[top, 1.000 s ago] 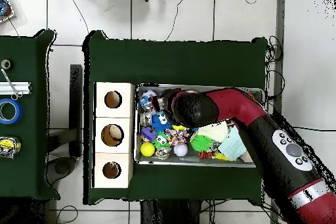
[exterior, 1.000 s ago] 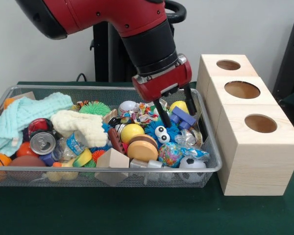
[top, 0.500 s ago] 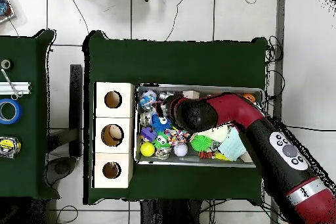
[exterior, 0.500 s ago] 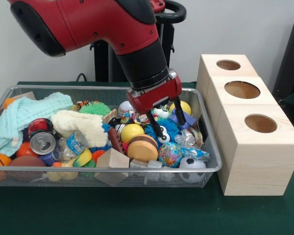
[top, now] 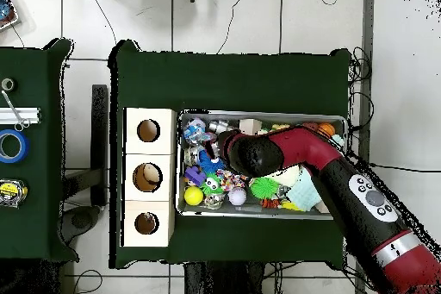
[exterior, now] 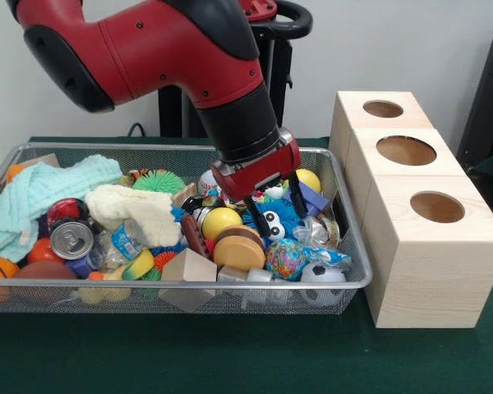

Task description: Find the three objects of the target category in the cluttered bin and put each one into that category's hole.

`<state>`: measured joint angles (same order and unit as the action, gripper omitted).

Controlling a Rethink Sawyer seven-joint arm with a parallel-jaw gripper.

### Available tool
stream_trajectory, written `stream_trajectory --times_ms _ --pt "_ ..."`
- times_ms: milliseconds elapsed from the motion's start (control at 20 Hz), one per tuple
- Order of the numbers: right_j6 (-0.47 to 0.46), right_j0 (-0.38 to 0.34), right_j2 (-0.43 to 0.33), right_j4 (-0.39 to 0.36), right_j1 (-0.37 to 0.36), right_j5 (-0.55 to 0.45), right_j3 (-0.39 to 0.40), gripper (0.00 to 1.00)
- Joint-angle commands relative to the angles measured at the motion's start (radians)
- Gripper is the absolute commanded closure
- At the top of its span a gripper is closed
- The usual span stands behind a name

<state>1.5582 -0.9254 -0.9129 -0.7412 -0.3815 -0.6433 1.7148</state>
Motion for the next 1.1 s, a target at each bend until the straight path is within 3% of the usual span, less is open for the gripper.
stream_trajectory --times_ms 50,500,1100 --pt "-0.187 0.010 0.040 -0.079 0.052 0.020 -0.020 0.00" --pt "-0.125 0.051 0.068 -0.134 0.125 0.085 -0.062 0.00" --pt "-0.138 0.075 0.094 -0.191 0.208 0.147 -0.135 0.00"
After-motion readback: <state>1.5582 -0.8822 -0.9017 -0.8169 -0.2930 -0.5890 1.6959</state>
